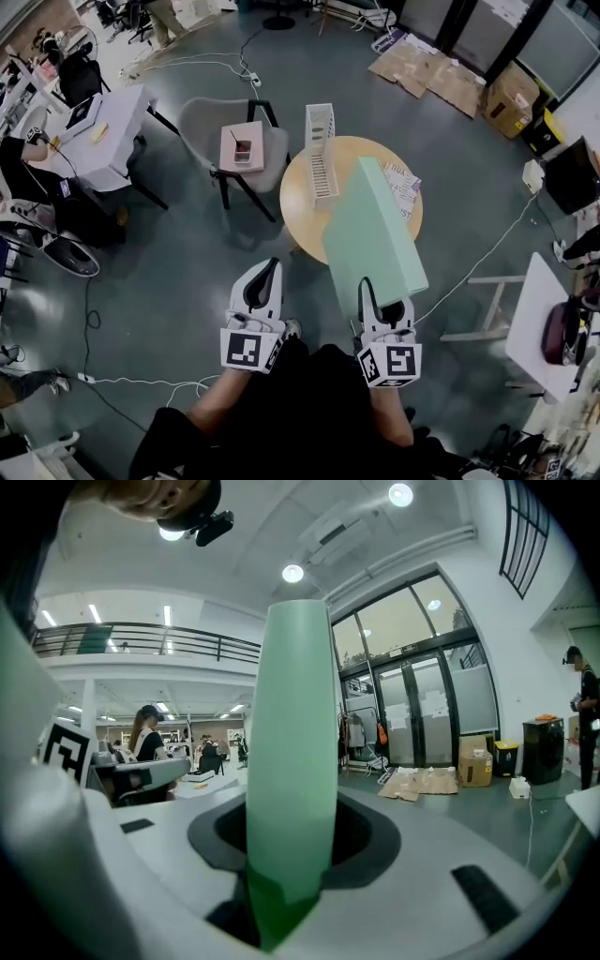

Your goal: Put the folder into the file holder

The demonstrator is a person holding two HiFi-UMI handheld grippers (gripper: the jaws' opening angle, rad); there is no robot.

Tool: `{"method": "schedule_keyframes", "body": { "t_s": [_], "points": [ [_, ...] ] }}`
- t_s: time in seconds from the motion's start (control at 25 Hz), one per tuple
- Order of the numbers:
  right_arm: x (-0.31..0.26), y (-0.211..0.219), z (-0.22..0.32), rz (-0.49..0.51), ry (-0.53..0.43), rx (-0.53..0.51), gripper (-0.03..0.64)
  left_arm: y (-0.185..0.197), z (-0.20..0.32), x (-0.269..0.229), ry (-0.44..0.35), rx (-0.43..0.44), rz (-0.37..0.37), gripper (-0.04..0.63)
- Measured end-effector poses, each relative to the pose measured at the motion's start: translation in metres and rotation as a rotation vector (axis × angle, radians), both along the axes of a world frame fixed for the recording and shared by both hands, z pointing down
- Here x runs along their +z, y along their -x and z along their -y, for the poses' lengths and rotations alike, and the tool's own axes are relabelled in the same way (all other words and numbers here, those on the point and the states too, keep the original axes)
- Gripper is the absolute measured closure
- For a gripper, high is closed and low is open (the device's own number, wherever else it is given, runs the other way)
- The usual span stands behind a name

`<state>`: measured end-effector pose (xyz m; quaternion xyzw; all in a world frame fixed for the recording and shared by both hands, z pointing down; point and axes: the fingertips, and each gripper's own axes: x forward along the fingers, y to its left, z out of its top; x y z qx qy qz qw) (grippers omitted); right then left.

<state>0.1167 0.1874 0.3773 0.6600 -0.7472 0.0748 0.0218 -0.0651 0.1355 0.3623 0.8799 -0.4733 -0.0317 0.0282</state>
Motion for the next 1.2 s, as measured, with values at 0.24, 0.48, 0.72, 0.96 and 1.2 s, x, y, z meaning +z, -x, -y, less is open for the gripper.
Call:
{"method": "schedule_keyframes", "body": {
  "t_s": [0.24, 0.48, 0.72, 0.96, 1.2],
  "points": [
    [-0.008, 0.000, 0.035, -0.006, -0.015, -0.001, 0.474, -0.001, 0.029, -0.002, 0.007, 0.001, -0.014, 0.588],
    [-0.005, -0.012, 0.075, 0.001, -0.022, -0.028, 0.474, -0.012, 0.061, 0.003, 0.012, -0.025, -0.007, 0.588],
    [-0.006, -0.035, 0.121, 0.000, -0.029, -0.067, 0.474, -0.037, 0.101, -0.001, 0.005, -0.055, -0.008, 0.588],
    [-0.012, -0.065, 0.170, 0.010, -0.045, -0.116, 0.474, -0.071, 0.141, -0.008, 0.000, -0.092, -0.008, 0.588],
    [-0.009, -0.085, 0.201, 0.013, -0.055, -0.170, 0.474, -0.098, 0.160, -0.011, 0.002, -0.127, -0.028, 0.588]
  ]
}}
